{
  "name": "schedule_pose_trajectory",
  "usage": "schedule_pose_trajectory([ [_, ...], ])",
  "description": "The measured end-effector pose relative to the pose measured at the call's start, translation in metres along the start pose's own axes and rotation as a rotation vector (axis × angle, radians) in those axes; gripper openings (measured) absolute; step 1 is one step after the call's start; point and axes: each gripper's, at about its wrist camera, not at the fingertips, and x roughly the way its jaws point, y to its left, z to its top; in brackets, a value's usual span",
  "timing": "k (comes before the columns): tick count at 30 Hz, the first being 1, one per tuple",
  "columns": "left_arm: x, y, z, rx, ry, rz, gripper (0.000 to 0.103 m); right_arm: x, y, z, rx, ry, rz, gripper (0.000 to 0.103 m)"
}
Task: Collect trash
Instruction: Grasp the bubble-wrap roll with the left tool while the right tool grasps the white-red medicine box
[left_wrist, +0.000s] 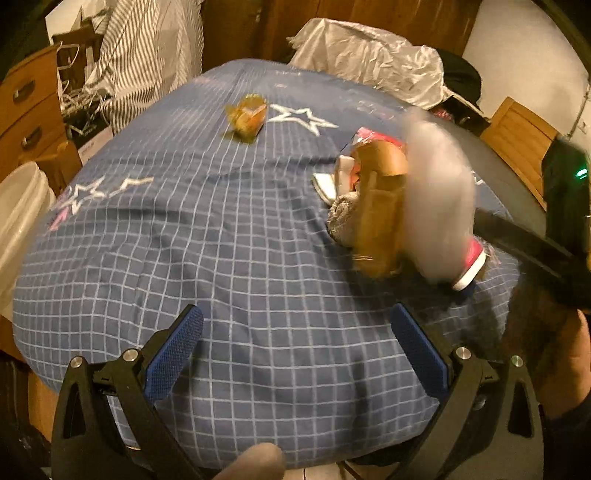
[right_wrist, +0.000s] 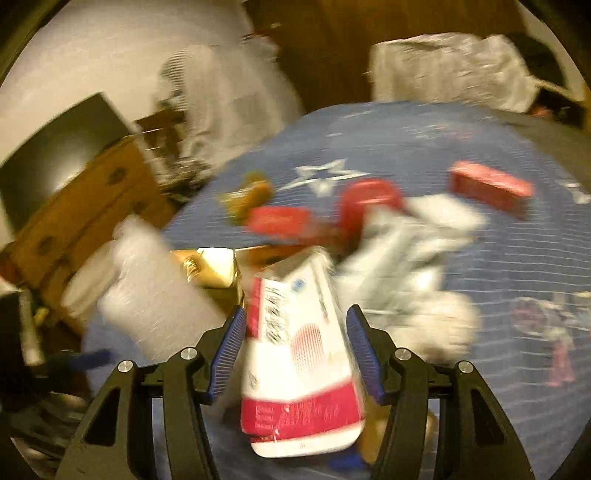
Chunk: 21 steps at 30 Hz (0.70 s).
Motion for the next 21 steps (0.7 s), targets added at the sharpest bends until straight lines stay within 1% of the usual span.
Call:
schedule_pose_trajectory([
  [1,0.004,0.003,0.0,-0.004,0.006,0.006,0.098,-0.004,0.003,0.003,-0.003,-0.017,0.022,0.059],
  [2,0.007,0.007,0.0,-0.005,0.006,0.01,0.098,-0.011,0.006,0.004,-0.004,-0.028,0.027,0.059],
  [4,0.014,0.015,-0.001,-0.016,0.014,0.017,0.098,-0.027,0.005,0.005,-0.025,-0.058,-0.01,0.059],
  [6,0.018,0.022,-0.003,-0.036,0.021,0.012,0.098,-0.044,0.004,0.001,-0.07,-0.075,-0.07,0.06],
  [8,0.018,0.025,-0.003,-0.042,0.017,0.004,0.098,-0.055,0.004,-0.008,-0.098,-0.066,-0.104,0.061],
  [10,0.016,0.024,-0.004,-0.035,0.015,-0.01,0.098,-0.062,-0.001,-0.018,-0.113,-0.035,-0.113,0.061],
  [12,0.01,0.024,-0.008,-0.043,0.026,-0.052,0.098,-0.069,-0.008,-0.031,-0.118,-0.012,-0.115,0.061],
  [14,0.003,0.026,-0.009,-0.088,0.046,-0.16,0.098,-0.072,-0.021,-0.048,-0.104,-0.004,-0.11,0.061],
  [15,0.0,0.026,-0.011,-0.102,0.048,-0.198,0.098,-0.072,-0.026,-0.055,-0.09,-0.003,-0.105,0.061],
  [17,-0.004,0.023,-0.015,-0.107,0.058,-0.233,0.098,-0.076,-0.033,-0.063,-0.067,-0.004,-0.098,0.062],
  [19,-0.003,0.015,-0.02,-0.095,0.08,-0.25,0.098,-0.074,-0.037,-0.067,-0.066,-0.002,-0.097,0.063],
  [21,-0.001,0.011,-0.022,-0.079,0.09,-0.237,0.098,-0.071,-0.037,-0.069,-0.082,0.005,-0.105,0.063],
])
